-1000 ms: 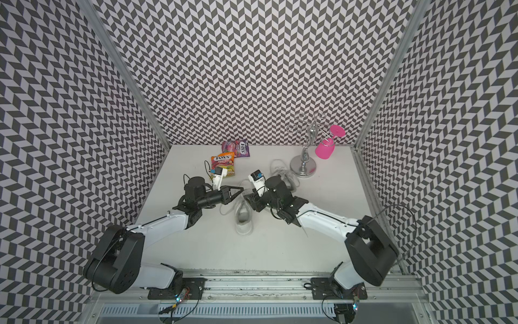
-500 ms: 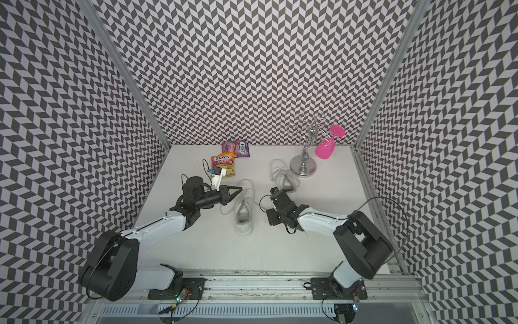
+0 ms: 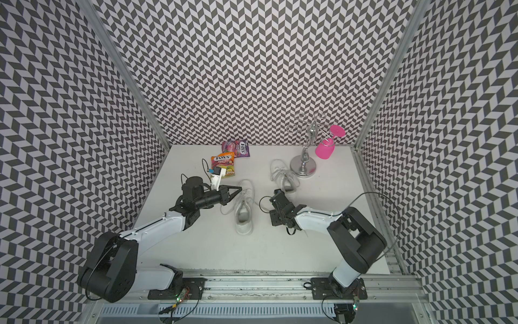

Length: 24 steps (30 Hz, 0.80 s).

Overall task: Tie the shoes
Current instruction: Wrap the shoelace around the shoelace.

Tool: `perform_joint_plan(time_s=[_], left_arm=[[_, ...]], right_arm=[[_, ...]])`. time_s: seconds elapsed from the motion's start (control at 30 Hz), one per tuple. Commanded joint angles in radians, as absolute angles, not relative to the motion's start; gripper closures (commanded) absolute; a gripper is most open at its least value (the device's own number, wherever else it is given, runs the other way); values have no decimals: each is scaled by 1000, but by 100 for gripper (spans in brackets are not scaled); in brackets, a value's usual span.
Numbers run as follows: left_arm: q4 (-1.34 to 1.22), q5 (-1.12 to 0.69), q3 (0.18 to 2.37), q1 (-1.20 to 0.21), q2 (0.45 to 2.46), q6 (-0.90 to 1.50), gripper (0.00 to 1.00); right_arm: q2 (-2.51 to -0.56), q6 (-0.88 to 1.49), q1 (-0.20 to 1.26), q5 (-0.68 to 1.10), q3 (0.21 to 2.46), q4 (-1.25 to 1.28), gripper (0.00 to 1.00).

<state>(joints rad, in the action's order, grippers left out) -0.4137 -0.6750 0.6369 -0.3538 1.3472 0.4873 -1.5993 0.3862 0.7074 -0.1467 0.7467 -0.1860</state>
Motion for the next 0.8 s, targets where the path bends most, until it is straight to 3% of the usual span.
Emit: perform_joint_plan(time_s=[0.0, 0.23, 0.33, 0.43, 0.67, 0.77], left_arm=[[-406, -672, 654, -359, 1315, 471, 95], [-406, -670, 653, -359, 1315, 470, 95], [-405, -670, 653, -360, 1315, 471, 95], [-405, -670, 652, -360, 1312, 470, 95], [-402, -671, 646, -358, 1302, 465, 95], [-398, -664, 636, -354, 1291, 465, 95]], right_arm=[[-1553, 454, 718, -173, 688, -245, 37], [-1576, 487, 718, -209, 653, -245, 38], [-1589, 490, 718, -212, 662, -259, 43], [-1576, 492, 723, -218, 655, -263, 54], [-1484, 475, 724, -209, 651, -223, 99], [-1430, 449, 724, -171, 682, -199, 100]])
